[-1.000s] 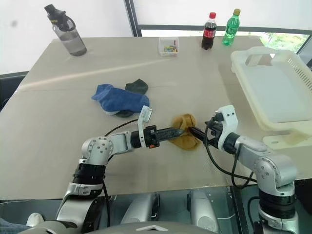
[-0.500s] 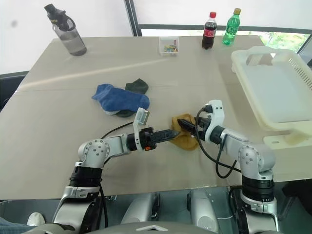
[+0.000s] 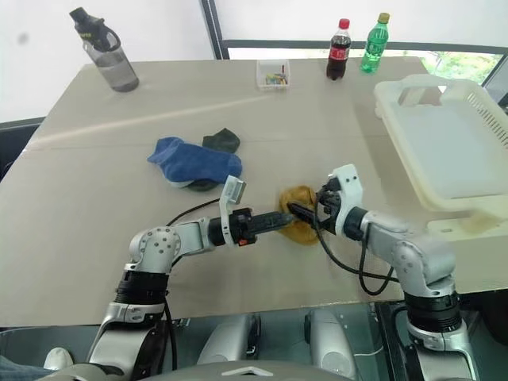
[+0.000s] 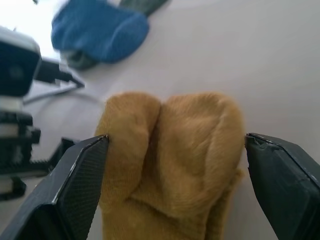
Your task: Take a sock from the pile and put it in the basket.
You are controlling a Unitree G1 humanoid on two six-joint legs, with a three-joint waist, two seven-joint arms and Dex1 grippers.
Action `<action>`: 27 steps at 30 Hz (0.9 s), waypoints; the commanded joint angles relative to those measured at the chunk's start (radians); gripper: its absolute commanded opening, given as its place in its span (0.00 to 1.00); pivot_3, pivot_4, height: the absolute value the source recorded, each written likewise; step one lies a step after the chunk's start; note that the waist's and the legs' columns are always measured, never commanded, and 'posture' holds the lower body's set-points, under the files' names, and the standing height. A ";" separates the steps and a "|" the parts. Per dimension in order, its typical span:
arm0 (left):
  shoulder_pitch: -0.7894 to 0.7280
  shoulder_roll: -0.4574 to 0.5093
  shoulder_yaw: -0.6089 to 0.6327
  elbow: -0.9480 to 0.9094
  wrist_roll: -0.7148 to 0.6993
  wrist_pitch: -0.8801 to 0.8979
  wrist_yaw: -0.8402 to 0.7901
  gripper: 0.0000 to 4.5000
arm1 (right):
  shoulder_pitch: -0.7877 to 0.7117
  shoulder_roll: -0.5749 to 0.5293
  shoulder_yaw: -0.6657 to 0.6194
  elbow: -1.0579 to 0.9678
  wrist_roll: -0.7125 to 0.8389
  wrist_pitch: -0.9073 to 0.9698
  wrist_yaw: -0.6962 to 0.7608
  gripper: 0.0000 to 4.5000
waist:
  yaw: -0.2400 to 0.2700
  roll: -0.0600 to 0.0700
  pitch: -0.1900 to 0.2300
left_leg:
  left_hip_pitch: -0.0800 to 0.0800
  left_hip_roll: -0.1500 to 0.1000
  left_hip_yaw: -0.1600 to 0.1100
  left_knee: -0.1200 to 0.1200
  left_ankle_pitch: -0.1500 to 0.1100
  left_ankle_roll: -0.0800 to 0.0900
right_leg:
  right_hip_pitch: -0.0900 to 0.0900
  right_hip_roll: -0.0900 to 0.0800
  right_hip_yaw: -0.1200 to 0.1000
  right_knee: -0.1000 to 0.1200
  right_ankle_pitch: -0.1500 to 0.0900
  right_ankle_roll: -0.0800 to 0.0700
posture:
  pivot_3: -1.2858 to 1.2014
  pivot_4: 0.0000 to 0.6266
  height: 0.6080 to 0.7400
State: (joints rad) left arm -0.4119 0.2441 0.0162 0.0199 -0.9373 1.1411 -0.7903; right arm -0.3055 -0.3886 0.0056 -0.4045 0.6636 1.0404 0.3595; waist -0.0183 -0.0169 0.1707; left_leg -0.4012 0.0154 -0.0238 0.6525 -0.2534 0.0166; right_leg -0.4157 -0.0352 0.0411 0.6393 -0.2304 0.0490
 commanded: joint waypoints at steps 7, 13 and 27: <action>-0.008 -0.004 -0.007 -0.019 -0.007 -0.005 -0.014 1.00 | -0.010 0.021 0.008 -0.049 -0.024 -0.060 0.019 0.99 | 0.001 0.000 0.000 | 0.000 0.000 0.000 0.001 0.000 0.000 | 0.000 0.000 0.000 0.001 0.000 0.000 | 0.52 0.24 1.00; -0.010 -0.006 -0.006 -0.018 -0.007 -0.006 -0.012 1.00 | -0.005 0.032 -0.015 -0.061 0.015 -0.039 0.029 0.99 | 0.002 0.000 0.000 | 0.000 0.000 0.000 0.001 0.000 0.000 | 0.000 0.000 0.000 0.001 0.000 0.000 | 0.52 0.24 1.00; -0.028 -0.017 0.006 -0.006 -0.007 -0.021 -0.007 1.00 | -0.003 -0.028 0.056 -0.053 -0.036 -0.058 0.027 0.99 | 0.002 0.000 0.000 | 0.000 0.000 0.000 0.001 0.000 0.000 | 0.000 0.000 0.000 0.002 0.000 0.000 | 0.52 0.24 1.00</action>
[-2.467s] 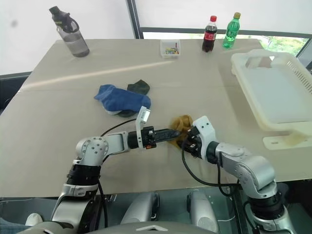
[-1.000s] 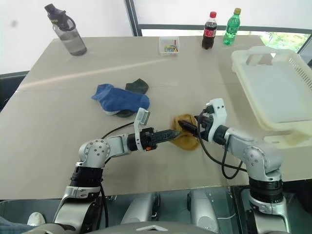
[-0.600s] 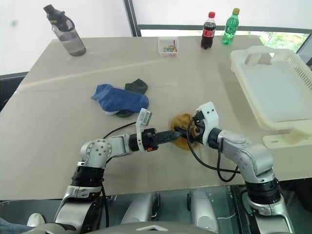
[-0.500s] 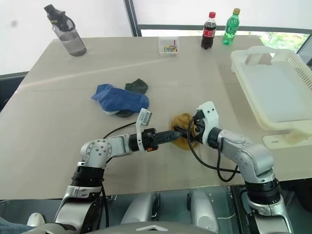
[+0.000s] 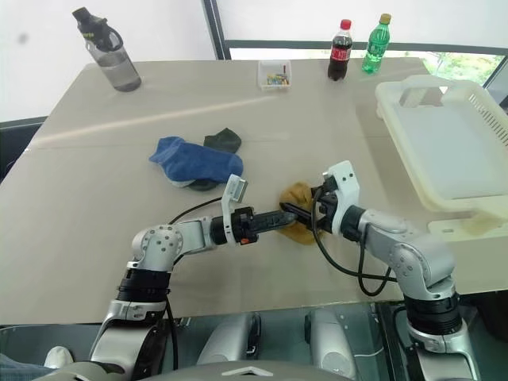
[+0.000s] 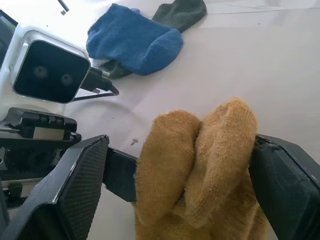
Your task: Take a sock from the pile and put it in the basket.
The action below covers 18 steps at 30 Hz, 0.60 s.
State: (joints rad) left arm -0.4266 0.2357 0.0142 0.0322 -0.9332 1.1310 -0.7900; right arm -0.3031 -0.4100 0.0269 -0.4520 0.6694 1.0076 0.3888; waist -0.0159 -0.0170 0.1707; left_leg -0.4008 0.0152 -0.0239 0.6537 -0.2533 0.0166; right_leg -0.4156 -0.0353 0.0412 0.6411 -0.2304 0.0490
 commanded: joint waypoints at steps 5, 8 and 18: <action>-0.007 -0.011 0.007 -0.029 -0.013 -0.007 -0.008 1.00 | -0.014 0.003 0.049 0.026 -0.091 -0.034 -0.026 0.99 | 0.000 0.000 0.000 | 0.000 0.000 0.000 0.000 0.000 0.000 | 0.000 0.000 0.000 0.001 0.000 0.000 | 0.52 0.24 1.00; -0.003 -0.011 0.008 -0.036 -0.016 -0.003 -0.008 1.00 | -0.012 0.012 0.045 0.026 -0.100 -0.031 -0.032 0.99 | 0.000 0.000 0.000 | 0.000 0.000 0.000 0.000 0.000 0.000 | 0.000 0.000 0.000 0.001 0.000 0.000 | 0.52 0.24 1.00; 0.006 -0.011 0.002 -0.049 -0.018 0.005 -0.012 1.00 | -0.016 0.041 -0.005 0.019 -0.103 -0.018 -0.061 0.86 | 0.000 0.000 0.000 | 0.000 0.000 0.000 0.001 0.000 0.000 | 0.000 0.000 0.000 0.001 0.000 0.000 | 0.52 0.24 1.00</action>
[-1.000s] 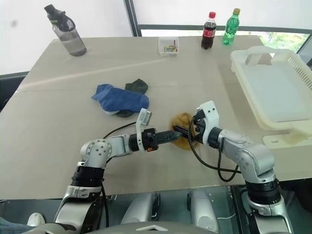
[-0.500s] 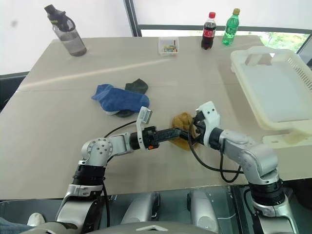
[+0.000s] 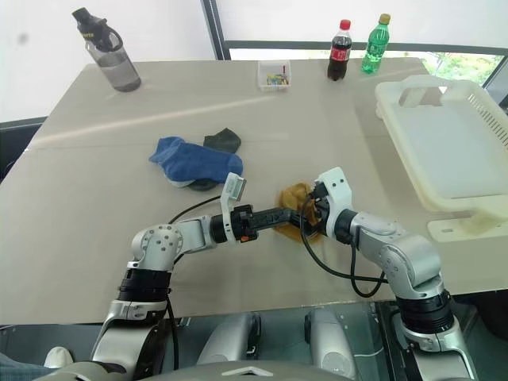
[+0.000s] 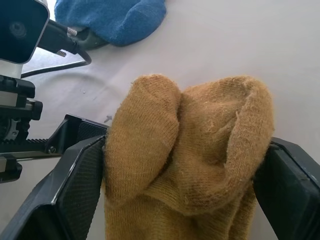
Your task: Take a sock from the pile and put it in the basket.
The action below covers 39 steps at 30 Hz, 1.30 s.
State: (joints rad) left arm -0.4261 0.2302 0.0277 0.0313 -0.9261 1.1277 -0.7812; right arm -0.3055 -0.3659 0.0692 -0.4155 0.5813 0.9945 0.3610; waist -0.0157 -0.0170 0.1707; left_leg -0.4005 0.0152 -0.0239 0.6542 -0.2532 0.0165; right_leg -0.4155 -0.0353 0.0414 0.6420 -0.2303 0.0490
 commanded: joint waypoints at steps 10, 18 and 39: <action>0.013 -0.006 -0.016 -0.059 -0.025 0.017 -0.028 1.00 | -0.003 -0.002 -0.069 -0.045 -0.018 0.012 -0.053 0.52 | 0.001 0.000 0.000 | 0.000 0.000 0.000 0.000 0.000 0.000 | 0.000 0.000 0.000 0.000 0.000 0.000 | 0.52 0.24 1.00; 0.019 -0.004 -0.015 -0.067 -0.028 0.023 -0.029 1.00 | -0.004 0.015 -0.082 -0.081 0.010 0.058 -0.074 0.52 | 0.001 0.000 0.000 | 0.000 0.000 0.000 0.000 0.000 0.000 | 0.000 0.000 0.000 0.001 0.000 0.000 | 0.52 0.24 1.00; 0.037 0.088 -0.033 -0.242 0.075 -0.162 -0.049 1.00 | 0.014 0.024 -0.080 -0.106 0.005 0.067 -0.089 0.33 | 0.000 0.000 0.000 | 0.000 0.000 0.000 0.001 0.000 0.000 | 0.000 0.000 0.000 0.001 0.000 0.000 | 0.52 0.24 1.00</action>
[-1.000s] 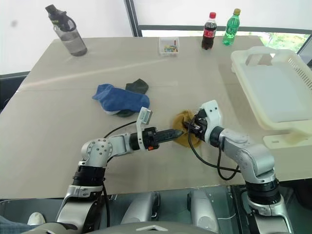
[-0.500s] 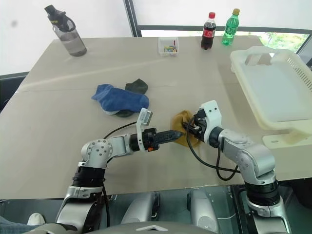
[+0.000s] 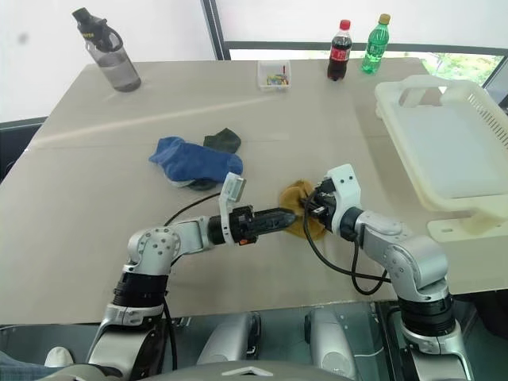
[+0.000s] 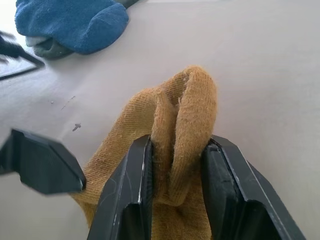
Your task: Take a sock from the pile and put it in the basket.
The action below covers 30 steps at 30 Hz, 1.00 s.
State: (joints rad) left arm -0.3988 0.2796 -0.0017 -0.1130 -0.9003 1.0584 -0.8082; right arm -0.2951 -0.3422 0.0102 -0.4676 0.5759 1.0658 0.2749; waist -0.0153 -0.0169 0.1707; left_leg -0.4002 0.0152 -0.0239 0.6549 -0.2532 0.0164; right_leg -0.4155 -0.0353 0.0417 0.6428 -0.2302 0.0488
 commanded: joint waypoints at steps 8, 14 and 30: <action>0.065 0.259 -0.091 -0.203 0.295 -0.315 -0.069 1.00 | 0.005 -0.004 -0.023 -0.062 0.011 -0.006 0.003 0.33 | 0.000 0.000 0.000 | 0.001 0.000 0.001 0.000 0.000 0.000 | 0.000 0.000 0.001 0.000 0.000 0.000 | 0.52 0.24 1.00; 0.072 0.395 -0.012 -0.227 0.303 -0.370 -0.126 1.00 | 0.011 -0.001 -0.027 -0.085 0.034 0.006 0.011 0.15 | 0.000 0.000 0.000 | 0.000 0.001 0.001 0.000 0.000 0.000 | 0.000 0.000 0.000 0.000 0.000 0.000 | 0.52 0.24 1.00; 0.008 0.419 0.022 -0.212 0.300 -0.364 -0.125 1.00 | 0.028 0.205 -0.186 -0.247 0.144 0.334 -0.197 0.15 | -0.001 0.000 0.000 | 0.000 0.001 0.000 0.000 0.000 0.000 | 0.000 0.001 0.000 0.000 0.000 0.000 | 0.52 0.24 1.00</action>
State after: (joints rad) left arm -0.3723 0.6963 0.0045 -0.2977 -0.5924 0.7106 -0.9316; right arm -0.2581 -0.1665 -0.1286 -0.6510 0.6829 1.3456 0.1191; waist -0.0160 -0.0170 0.1711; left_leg -0.4000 0.0170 -0.0235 0.6548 -0.2532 0.0165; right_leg -0.4157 -0.0343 0.0417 0.6434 -0.2303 0.0488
